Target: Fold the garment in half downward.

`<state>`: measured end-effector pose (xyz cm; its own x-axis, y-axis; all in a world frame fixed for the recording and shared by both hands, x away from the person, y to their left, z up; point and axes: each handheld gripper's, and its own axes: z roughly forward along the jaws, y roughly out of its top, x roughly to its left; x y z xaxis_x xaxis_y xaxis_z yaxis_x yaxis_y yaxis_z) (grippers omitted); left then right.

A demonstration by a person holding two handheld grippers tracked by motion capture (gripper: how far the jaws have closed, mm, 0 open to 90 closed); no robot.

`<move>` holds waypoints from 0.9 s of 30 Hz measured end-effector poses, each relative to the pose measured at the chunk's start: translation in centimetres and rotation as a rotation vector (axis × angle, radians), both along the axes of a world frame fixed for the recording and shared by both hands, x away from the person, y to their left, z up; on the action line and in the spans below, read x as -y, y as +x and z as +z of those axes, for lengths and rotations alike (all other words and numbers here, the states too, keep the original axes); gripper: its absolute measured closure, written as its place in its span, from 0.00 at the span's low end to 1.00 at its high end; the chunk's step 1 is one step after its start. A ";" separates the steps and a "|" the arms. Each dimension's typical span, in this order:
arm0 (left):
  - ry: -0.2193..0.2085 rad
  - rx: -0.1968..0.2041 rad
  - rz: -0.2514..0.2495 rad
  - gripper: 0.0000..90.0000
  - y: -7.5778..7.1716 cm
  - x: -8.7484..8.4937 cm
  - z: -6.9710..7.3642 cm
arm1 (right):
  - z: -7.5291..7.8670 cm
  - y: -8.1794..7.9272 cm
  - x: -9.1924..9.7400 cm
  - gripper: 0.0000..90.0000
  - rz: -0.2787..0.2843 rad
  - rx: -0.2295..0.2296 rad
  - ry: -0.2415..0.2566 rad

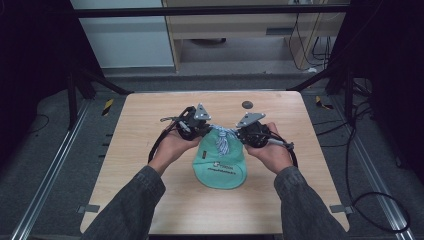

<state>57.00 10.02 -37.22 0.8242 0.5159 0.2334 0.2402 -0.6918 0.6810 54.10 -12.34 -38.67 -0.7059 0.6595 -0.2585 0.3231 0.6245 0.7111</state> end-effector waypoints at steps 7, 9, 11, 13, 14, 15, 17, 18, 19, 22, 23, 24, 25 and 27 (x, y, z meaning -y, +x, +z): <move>-0.015 0.004 0.015 0.94 -0.1 -0.9 -0.6 | 0.1 0.0 -0.8 0.93 0.012 0.018 -0.003; -0.009 0.003 0.011 0.94 -0.4 -1.0 -0.9 | -0.2 -0.2 -1.1 0.93 0.018 0.017 -0.007; -0.006 -0.001 0.012 0.94 -0.7 -1.1 -1.2 | -0.5 -0.4 -1.2 0.93 0.028 0.017 -0.010; -0.002 -0.004 0.008 0.94 -0.9 -1.1 -1.5 | -0.8 -0.6 -1.3 0.93 0.033 0.016 -0.017; -0.002 -0.006 0.008 0.94 -1.0 -1.1 -1.6 | -1.0 -0.7 -1.3 0.93 0.035 0.013 -0.016; -0.004 -0.008 0.011 0.94 -1.1 -1.1 -1.7 | -1.1 -0.8 -1.3 0.93 0.037 0.012 -0.020; -0.004 -0.006 0.010 0.93 -1.2 -1.0 -1.9 | -1.4 -0.9 -1.2 0.93 0.037 0.006 -0.018; 0.002 -0.008 0.007 0.93 -1.3 -0.9 -1.9 | -1.4 -1.0 -1.2 0.93 0.036 0.007 -0.015; 0.003 -0.005 0.004 0.93 -1.2 -0.8 -1.9 | -1.5 -1.0 -1.1 0.93 0.035 0.006 -0.018; 0.007 0.000 0.012 0.94 -0.5 -0.7 -1.3 | -1.3 -0.8 -0.9 0.93 0.027 0.006 -0.017; 0.003 0.001 0.015 0.94 -0.2 -0.6 -1.1 | -1.1 -0.8 -0.9 0.93 0.022 0.010 -0.012; -0.001 0.004 0.016 0.94 0.1 -0.5 -0.8 | -0.9 -0.7 -0.8 0.93 0.017 0.016 -0.007; -0.002 0.006 0.016 0.94 0.3 -0.4 -0.6 | -0.7 -0.7 -0.7 0.93 0.015 0.021 -0.008; -0.011 0.011 0.017 0.94 0.6 0.0 -0.1 | -0.1 -0.6 -0.6 0.93 0.010 0.028 -0.010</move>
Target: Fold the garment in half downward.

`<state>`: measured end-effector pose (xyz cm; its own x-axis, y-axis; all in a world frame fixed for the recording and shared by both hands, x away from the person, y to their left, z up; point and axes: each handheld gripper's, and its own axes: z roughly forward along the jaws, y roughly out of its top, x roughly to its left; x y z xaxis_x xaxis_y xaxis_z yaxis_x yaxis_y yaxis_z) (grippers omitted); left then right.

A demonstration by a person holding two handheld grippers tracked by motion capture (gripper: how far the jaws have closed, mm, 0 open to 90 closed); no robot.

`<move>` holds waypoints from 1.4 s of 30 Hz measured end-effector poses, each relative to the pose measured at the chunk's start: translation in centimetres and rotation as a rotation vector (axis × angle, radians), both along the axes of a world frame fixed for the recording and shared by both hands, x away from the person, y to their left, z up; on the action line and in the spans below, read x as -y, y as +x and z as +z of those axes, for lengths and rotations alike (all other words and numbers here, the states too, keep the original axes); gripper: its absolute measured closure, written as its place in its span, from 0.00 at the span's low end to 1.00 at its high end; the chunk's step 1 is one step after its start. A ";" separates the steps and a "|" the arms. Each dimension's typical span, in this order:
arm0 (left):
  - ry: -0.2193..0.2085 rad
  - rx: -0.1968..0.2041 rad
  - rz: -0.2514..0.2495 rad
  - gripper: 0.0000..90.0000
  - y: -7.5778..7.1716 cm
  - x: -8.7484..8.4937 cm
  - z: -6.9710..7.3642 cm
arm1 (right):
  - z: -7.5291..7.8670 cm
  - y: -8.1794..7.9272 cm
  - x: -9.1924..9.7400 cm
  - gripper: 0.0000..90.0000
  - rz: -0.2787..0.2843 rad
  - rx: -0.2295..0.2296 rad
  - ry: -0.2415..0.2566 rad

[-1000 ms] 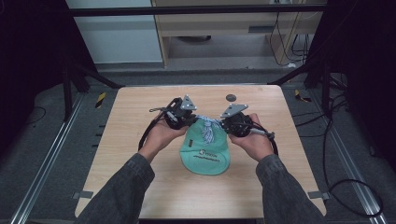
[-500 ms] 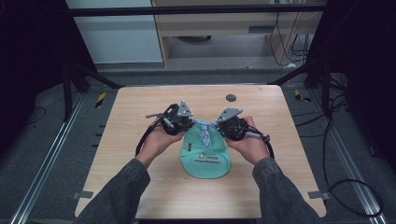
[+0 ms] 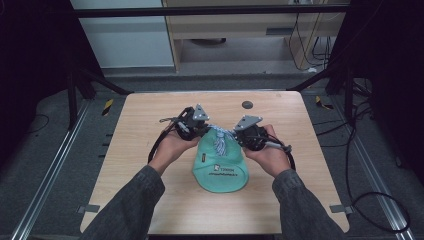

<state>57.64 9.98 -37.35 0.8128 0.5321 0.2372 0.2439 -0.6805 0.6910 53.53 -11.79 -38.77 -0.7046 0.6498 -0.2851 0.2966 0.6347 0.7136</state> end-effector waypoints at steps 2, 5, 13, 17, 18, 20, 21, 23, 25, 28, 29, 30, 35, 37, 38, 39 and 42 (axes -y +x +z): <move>-0.001 0.013 -0.004 0.93 0.1 0.5 0.5 | 0.6 0.2 0.3 0.93 -0.008 0.010 -0.001; -0.002 0.016 -0.013 0.93 -0.2 0.9 0.7 | 1.0 0.4 0.9 0.93 -0.018 0.013 -0.005; 0.028 0.009 -0.031 0.93 -1.6 1.4 -0.9 | -0.5 0.0 1.4 0.93 -0.015 -0.010 -0.018; 0.023 0.006 -0.031 0.93 -2.1 1.3 -1.5 | -1.2 -0.2 1.4 0.93 -0.008 -0.013 -0.017; 0.022 0.005 -0.030 0.93 -2.3 1.2 -1.6 | -1.4 -0.3 1.4 0.93 -0.006 -0.014 -0.014; 0.019 0.005 -0.030 0.93 -2.6 1.1 -1.9 | -1.6 -0.5 1.4 0.93 0.000 -0.016 -0.016; 0.017 0.003 -0.030 0.93 -2.7 1.1 -2.0 | -1.7 -0.7 1.4 0.93 0.004 -0.015 -0.016; 0.009 -0.004 -0.026 0.93 -2.9 1.0 -2.3 | -1.9 -0.9 1.5 0.93 0.009 -0.018 -0.015; 0.005 -0.009 -0.023 0.93 -3.3 0.9 -2.6 | -2.1 -1.1 1.5 0.93 0.016 -0.021 -0.015; 0.003 -0.016 -0.025 0.93 -3.8 0.7 -2.8 | -2.3 -1.3 1.4 0.93 0.024 -0.027 -0.010; 0.001 -0.016 -0.024 0.93 -3.9 0.7 -2.9 | -2.4 -1.4 1.4 0.93 0.023 -0.025 -0.007; -0.003 -0.021 -0.022 0.93 -4.1 0.6 -2.9 | -2.4 -1.5 1.4 0.93 0.026 -0.027 -0.004; -0.018 -0.031 -0.025 0.93 -4.7 0.3 -3.0 | -2.5 -1.8 1.5 0.92 0.035 -0.024 0.001; -0.017 -0.035 -0.027 0.93 -5.0 0.2 -3.1 | -2.5 -1.9 1.5 0.92 0.037 -0.025 0.000; -0.019 -0.038 -0.026 0.93 -5.1 0.1 -3.1 | -2.5 -2.1 1.4 0.92 0.043 -0.024 0.000; -0.021 -0.036 -0.026 0.94 -5.2 0.1 -3.1 | -2.5 -2.2 1.4 0.92 0.044 -0.023 -0.003; -0.024 -0.044 -0.030 0.93 -5.6 -0.1 -3.3 | -2.5 -2.5 1.4 0.92 0.054 -0.022 0.003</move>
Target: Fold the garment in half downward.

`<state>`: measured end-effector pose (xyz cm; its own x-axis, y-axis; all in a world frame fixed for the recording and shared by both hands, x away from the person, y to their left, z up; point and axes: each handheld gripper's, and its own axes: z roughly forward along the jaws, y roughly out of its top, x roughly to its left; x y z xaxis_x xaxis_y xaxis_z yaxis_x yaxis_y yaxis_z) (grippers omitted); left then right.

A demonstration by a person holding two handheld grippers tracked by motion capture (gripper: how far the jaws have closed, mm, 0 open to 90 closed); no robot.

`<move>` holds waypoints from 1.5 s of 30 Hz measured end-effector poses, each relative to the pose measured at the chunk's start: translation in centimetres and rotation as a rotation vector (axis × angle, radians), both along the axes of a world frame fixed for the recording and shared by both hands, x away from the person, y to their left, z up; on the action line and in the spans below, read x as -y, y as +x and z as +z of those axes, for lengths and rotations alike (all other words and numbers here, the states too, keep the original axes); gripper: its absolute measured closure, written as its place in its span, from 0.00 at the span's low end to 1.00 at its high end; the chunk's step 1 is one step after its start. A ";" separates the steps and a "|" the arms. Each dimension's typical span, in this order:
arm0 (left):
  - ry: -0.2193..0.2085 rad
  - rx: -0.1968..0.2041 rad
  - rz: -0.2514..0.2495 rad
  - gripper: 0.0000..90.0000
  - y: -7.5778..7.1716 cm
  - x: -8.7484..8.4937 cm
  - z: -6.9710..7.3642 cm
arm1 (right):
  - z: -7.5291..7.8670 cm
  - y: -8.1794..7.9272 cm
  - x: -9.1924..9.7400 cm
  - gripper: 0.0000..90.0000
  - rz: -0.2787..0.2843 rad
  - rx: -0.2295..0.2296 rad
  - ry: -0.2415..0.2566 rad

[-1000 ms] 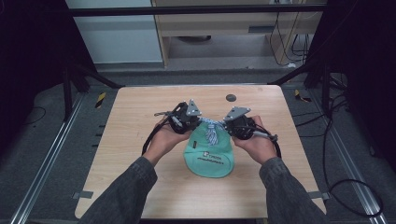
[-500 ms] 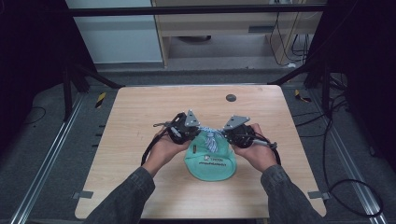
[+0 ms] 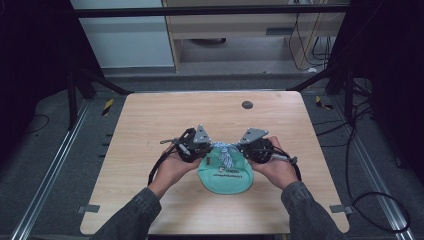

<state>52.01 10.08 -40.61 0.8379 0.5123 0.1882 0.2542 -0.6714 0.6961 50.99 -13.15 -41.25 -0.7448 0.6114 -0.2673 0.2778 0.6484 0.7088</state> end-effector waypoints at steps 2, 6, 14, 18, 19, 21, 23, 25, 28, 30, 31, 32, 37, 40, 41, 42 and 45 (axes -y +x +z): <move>-0.001 -0.006 -0.001 0.94 -0.2 -0.1 -0.2 | -0.1 -0.3 0.0 0.92 0.006 -0.002 0.000; -0.007 -0.016 -0.003 0.94 -0.6 -0.3 -0.4 | -0.2 -0.7 -0.1 0.92 0.014 -0.004 0.002; -0.017 -0.030 -0.013 0.94 -1.4 -0.5 -0.8 | -0.5 -1.6 0.0 0.92 0.032 -0.009 -0.003; -0.016 -0.042 -0.021 0.94 -1.8 -0.7 -1.2 | -0.9 -2.3 -0.1 0.92 0.049 -0.011 -0.005; -0.021 -0.045 -0.022 0.94 -1.9 -0.7 -1.3 | -1.0 -2.4 -0.1 0.92 0.052 -0.013 -0.008; -0.020 -0.047 -0.024 0.94 -2.0 -0.8 -1.4 | -1.2 -2.7 -0.1 0.92 0.057 -0.014 -0.005; -0.025 -0.047 -0.024 0.94 -2.2 -0.9 -1.6 | -1.3 -2.9 -0.1 0.92 0.061 -0.012 -0.008; -0.029 -0.053 -0.027 0.94 -2.3 -1.0 -1.7 | -1.3 -3.1 0.0 0.91 0.064 -0.015 -0.009; -0.025 -0.057 -0.031 0.93 -2.5 -1.0 -1.9 | -1.6 -3.4 -0.1 0.91 0.068 -0.019 -0.006; -0.025 -0.061 -0.035 0.93 -2.6 -1.1 -2.1 | -1.8 -3.5 -0.1 0.91 0.069 -0.021 -0.005; -0.025 -0.064 -0.036 0.93 -2.7 -1.1 -2.2 | -1.9 -3.6 -0.1 0.91 0.070 -0.022 -0.003; -0.028 -0.065 -0.036 0.93 -2.8 -1.1 -2.3 | -1.9 -3.6 -0.1 0.91 0.069 -0.023 -0.003; -0.026 -0.076 -0.042 0.93 -3.0 -1.2 -2.7 | -2.3 -3.8 0.0 0.91 0.073 -0.034 -0.002; -0.025 -0.076 -0.042 0.93 -3.2 -1.2 -2.7 | -2.4 -4.0 0.0 0.91 0.076 -0.036 -0.003; -0.026 -0.075 -0.040 0.93 -3.2 -1.2 -2.8 | -2.4 -4.0 0.0 0.91 0.077 -0.036 -0.004; -0.029 -0.076 -0.039 0.93 -3.2 -1.2 -2.8 | -2.5 -4.0 0.0 0.91 0.077 -0.037 -0.003; -0.031 -0.078 -0.039 0.93 -3.3 -1.3 -2.9 | -2.5 -4.0 0.0 0.91 0.076 -0.039 0.002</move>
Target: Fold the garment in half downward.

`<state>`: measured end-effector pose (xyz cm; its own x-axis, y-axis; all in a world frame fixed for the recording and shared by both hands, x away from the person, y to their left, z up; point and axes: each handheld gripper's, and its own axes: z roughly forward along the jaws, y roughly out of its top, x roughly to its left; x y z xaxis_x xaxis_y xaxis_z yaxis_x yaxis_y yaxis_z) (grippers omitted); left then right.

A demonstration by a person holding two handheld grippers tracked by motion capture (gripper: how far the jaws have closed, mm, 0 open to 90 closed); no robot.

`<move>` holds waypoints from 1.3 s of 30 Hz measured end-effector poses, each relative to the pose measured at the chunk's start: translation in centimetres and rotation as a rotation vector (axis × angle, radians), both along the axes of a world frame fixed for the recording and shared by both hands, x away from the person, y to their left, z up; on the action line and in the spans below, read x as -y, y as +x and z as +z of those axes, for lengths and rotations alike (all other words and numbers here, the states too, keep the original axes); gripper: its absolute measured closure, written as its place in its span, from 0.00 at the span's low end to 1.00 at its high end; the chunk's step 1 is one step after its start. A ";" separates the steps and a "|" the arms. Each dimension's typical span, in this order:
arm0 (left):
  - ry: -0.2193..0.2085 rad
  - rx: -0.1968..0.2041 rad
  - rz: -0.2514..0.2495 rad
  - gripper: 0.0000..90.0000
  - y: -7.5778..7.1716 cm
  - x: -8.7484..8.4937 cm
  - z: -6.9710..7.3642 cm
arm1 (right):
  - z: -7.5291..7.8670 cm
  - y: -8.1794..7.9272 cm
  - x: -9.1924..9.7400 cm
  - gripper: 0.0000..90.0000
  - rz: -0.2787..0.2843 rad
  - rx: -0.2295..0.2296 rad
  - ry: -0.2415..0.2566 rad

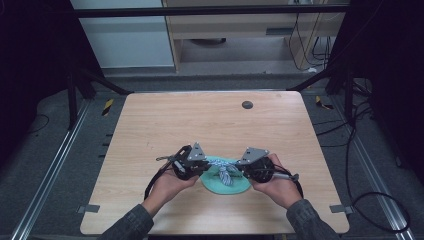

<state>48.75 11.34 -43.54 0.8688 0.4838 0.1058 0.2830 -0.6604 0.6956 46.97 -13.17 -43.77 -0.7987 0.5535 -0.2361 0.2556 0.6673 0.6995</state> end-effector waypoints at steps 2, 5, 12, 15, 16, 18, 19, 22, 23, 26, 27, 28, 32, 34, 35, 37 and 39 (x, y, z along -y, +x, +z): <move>-0.004 -0.003 0.004 0.93 -0.1 0.0 -0.2 | -0.1 0.0 0.0 0.90 0.002 -0.003 -0.001; -0.001 -0.004 0.001 0.93 -0.2 0.0 -0.4 | -0.2 -0.1 0.0 0.90 0.006 -0.007 -0.004; 0.000 -0.007 0.002 0.92 -0.3 0.0 -0.5 | -0.4 -0.3 0.0 0.90 0.006 -0.011 0.002; 0.004 -0.008 -0.002 0.92 -0.4 0.0 -0.6 | -0.5 -0.5 0.0 0.90 0.009 -0.013 0.000; 0.009 -0.007 -0.002 0.92 -0.5 0.0 -0.7 | -0.5 -0.5 0.0 0.90 0.011 -0.012 -0.005; 0.009 -0.010 -0.003 0.92 -0.5 0.0 -0.8 | -0.5 -0.6 0.0 0.90 0.012 -0.015 -0.001; 0.010 -0.011 -0.002 0.92 -0.6 0.0 -0.8 | -0.5 -0.6 0.0 0.90 0.012 -0.015 -0.005; 0.009 -0.012 -0.003 0.91 -0.7 0.0 -1.0 | -0.7 -0.7 -0.1 0.90 0.012 -0.018 -0.001; 0.008 -0.012 -0.002 0.90 -0.8 -0.1 -1.0 | -0.7 -0.8 -0.1 0.90 0.013 -0.018 -0.001; 0.003 -0.015 -0.001 0.90 -0.9 -0.1 -1.1 | -0.7 -0.9 -0.1 0.89 0.014 -0.021 -0.002; 0.008 -0.017 -0.004 0.90 -0.9 -0.2 -1.2 | -0.7 -0.9 -0.2 0.89 0.014 -0.020 -0.002; 0.009 -0.017 -0.002 0.90 -1.0 -0.2 -1.2 | -0.8 -0.9 -0.2 0.89 0.012 -0.022 0.001; -0.002 -0.018 0.004 0.88 -1.2 -0.3 -1.4 | -0.8 -1.1 -0.4 0.89 0.016 -0.024 0.001; -0.003 -0.019 0.003 0.88 -1.3 -0.4 -1.4 | -0.8 -1.1 -0.4 0.89 0.015 -0.025 0.002; -0.002 -0.019 0.005 0.88 -1.3 -0.4 -1.4 | -0.8 -1.2 -0.4 0.89 0.018 -0.026 0.001; -0.005 -0.020 0.005 0.87 -1.4 -0.4 -1.4 | -0.8 -1.3 -0.4 0.89 0.018 -0.026 0.001; -0.010 -0.020 0.006 0.87 -1.5 -0.5 -1.4 | -0.8 -1.4 -0.4 0.89 0.019 -0.027 0.002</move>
